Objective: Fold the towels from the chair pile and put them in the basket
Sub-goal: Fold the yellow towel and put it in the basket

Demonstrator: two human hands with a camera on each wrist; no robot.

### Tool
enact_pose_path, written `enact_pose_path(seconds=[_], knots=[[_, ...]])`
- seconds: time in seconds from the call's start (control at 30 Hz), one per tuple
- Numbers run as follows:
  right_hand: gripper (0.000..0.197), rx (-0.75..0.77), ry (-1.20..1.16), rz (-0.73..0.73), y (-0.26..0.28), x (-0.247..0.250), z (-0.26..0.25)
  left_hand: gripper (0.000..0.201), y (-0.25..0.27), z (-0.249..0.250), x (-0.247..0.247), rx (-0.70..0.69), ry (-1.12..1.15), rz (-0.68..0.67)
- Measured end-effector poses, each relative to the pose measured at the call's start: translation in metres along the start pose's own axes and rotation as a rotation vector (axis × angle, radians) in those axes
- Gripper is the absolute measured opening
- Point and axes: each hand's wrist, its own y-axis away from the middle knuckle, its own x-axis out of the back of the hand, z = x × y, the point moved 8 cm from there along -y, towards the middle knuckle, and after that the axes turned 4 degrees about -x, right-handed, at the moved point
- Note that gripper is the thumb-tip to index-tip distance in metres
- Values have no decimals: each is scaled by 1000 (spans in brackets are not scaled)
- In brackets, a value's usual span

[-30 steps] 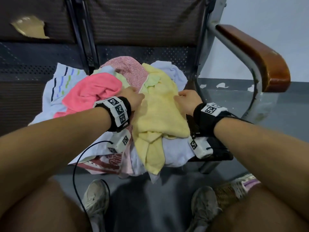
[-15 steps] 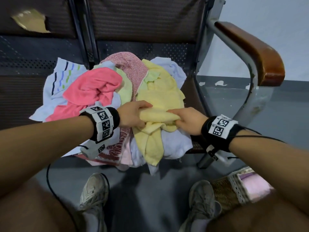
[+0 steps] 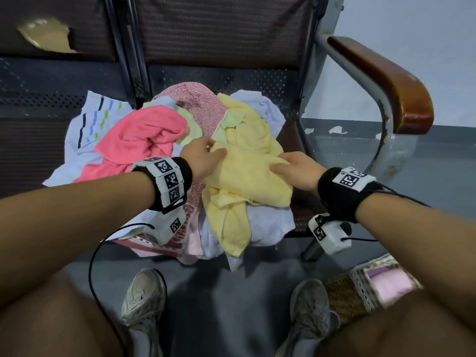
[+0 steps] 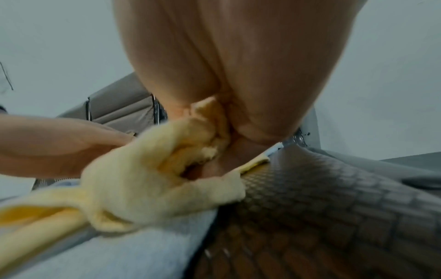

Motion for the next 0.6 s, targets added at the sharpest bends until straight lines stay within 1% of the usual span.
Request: enact_pose_path(seconds=[0.07,0.1,0.13,0.17,0.2,0.23,0.27,0.3,0.4,0.47,0.53,0.57,0.6], knots=[[27,-29,59,34,-6,0,6,44,-2,-8,-1,130,-110,-2],[30,-42,79,48,-8,0,8,52,0,-15,-5,227,-101,-41],[31,-55,94,60,-10,1,8,57,4,-21,-10,318,-47,-99],[30,-68,104,69,-11,1,9,56,10,-24,-18,390,32,-169],[29,-87,118,74,-13,1,10,54,16,-25,-25,439,100,-233],[29,-107,142,76,-14,1,11,55,20,-25,-30,455,134,-275],[29,-127,174,77,-14,1,12,57,20,-23,-33,444,147,-285],[28,-141,202,78,-13,0,12,59,17,-21,-33,414,144,-264],[28,-166,274,88,-10,1,11,57,8,-5,-24,311,151,-156],[25,-172,303,77,-6,3,9,48,5,8,-23,248,272,-137],[19,-168,324,53,0,5,6,32,7,24,-20,181,416,-111],[17,-151,319,45,2,7,4,28,9,33,-17,152,484,-97],[20,-119,290,42,5,9,0,28,11,43,-14,120,541,-91]])
